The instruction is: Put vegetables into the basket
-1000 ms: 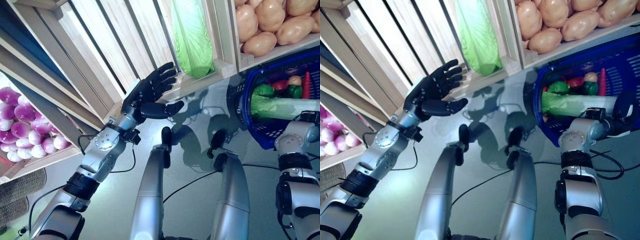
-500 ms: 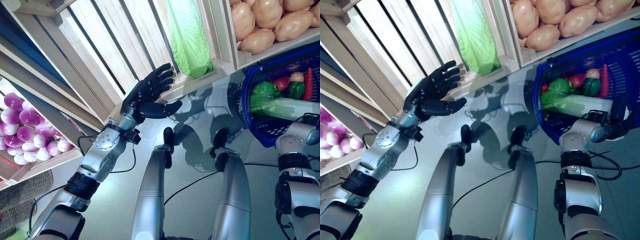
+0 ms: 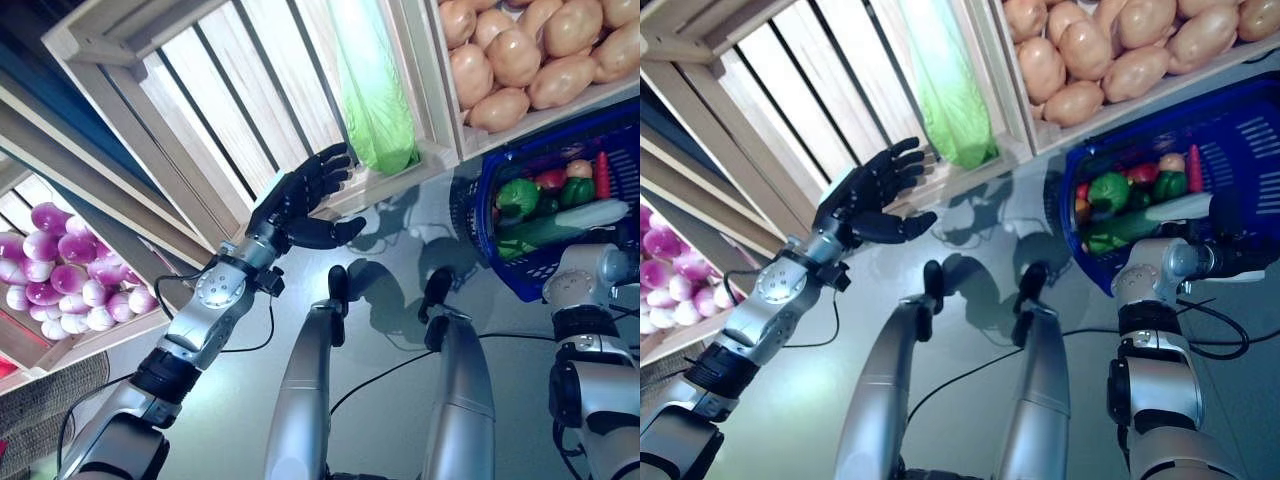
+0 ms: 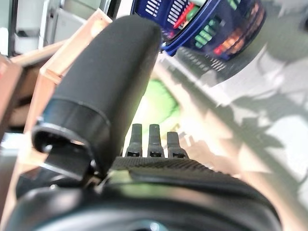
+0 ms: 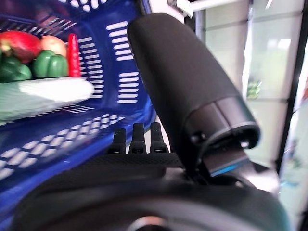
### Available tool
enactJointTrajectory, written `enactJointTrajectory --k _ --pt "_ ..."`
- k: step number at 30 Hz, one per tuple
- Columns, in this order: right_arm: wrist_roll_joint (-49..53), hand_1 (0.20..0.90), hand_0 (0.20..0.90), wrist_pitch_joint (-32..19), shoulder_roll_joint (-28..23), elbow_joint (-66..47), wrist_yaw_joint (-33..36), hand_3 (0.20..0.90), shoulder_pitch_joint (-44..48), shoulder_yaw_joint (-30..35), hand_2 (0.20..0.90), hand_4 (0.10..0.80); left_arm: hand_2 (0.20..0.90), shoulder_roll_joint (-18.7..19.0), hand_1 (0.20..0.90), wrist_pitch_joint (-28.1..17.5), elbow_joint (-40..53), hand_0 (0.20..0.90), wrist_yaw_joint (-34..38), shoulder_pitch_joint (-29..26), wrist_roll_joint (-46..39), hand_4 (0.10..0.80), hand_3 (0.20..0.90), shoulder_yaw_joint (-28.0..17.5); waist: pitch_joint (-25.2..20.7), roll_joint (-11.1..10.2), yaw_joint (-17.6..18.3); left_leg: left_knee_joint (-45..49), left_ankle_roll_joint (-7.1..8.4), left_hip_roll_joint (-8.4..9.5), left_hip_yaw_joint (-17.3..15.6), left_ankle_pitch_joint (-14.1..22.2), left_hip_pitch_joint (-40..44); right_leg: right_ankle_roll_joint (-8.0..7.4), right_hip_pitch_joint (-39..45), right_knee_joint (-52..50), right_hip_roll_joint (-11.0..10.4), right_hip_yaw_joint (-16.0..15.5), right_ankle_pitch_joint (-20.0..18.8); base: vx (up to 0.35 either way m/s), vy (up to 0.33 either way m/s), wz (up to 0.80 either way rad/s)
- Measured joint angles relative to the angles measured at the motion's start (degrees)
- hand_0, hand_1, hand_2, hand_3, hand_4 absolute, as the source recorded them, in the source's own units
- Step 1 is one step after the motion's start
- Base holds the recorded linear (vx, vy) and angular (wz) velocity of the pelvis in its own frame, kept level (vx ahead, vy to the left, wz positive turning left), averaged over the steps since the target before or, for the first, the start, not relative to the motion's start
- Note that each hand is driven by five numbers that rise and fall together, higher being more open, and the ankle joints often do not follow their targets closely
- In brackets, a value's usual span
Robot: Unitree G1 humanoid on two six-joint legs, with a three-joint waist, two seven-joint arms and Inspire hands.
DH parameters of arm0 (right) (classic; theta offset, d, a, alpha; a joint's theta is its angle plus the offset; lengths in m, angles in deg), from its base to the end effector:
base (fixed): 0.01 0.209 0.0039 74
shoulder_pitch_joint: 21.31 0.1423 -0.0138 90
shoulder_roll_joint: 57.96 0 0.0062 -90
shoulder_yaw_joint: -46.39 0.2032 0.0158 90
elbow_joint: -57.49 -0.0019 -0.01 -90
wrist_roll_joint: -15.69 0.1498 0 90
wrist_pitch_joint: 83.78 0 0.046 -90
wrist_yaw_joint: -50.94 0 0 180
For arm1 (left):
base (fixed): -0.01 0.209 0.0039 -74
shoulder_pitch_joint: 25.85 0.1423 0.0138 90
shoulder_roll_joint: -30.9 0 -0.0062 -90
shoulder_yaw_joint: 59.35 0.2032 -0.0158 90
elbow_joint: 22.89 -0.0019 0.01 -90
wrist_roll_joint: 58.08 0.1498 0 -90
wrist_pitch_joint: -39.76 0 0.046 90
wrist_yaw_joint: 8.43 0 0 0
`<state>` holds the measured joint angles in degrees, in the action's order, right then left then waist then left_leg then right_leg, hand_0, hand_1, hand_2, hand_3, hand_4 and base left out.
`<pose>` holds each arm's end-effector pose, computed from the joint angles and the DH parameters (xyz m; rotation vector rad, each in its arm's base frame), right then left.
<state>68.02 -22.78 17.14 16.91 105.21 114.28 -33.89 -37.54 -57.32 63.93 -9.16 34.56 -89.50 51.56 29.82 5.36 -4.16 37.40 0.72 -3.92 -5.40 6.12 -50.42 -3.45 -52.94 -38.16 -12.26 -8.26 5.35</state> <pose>0.3388 -0.3056 0.1547 0.7809 -0.3535 -1.3161 0.2957 0.1874 0.1464 0.1765 -0.3711 -0.3982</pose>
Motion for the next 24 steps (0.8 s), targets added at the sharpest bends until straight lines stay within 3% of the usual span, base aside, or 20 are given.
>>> enactJointTrajectory --k 8,16,21,24 --pt "-2.7 0.900 0.900 1.2 -0.5 -2.6 -4.6 0.900 -7.5 -0.6 0.900 0.800 0.900 12.5 0.900 -0.2 2.5 0.900 2.8 -2.5 22.9 0.800 0.900 -4.0 0.0 0.0 0.4 -1.0 0.02 0.00 -0.1 0.0 3.9 0.02 3.6 0.0 0.0 0.0 0.3 0.038 0.064 0.00" --pt "-2.2 0.900 0.900 1.3 0.3 -14.2 -16.0 0.900 -17.5 -4.2 0.900 0.800 0.900 17.3 0.900 0.6 2.5 0.900 3.2 -4.9 39.1 0.800 0.900 -3.8 0.0 -0.1 4.1 -0.5 -0.12 -0.29 -0.4 0.1 3.9 -0.14 3.5 0.1 0.3 0.6 0.6 0.004 0.060 -0.02" --pt "0.2 0.900 0.900 1.5 0.9 -20.4 -20.9 0.900 -21.1 -7.8 0.900 0.800 0.900 20.6 0.900 0.4 2.0 0.900 3.3 -10.9 56.3 0.800 0.900 0.6 0.0 -0.2 6.2 -1.1 -0.13 -0.68 -1.5 0.1 3.9 -0.14 2.5 0.2 0.7 1.6 0.2 -0.013 0.062 -0.08" --pt "0.3 0.900 0.900 1.5 2.4 -22.6 -22.8 0.900 -22.8 -10.2 0.900 0.800 0.900 22.5 0.900 -0.3 0.7 0.900 5.6 -17.2 66.8 0.800 0.900 7.0 0.0 -0.2 7.1 -1.5 0.23 -1.04 -1.8 0.0 4.1 -0.06 2.6 0.3 1.1 1.8 0.2 0.004 0.045 -0.05"
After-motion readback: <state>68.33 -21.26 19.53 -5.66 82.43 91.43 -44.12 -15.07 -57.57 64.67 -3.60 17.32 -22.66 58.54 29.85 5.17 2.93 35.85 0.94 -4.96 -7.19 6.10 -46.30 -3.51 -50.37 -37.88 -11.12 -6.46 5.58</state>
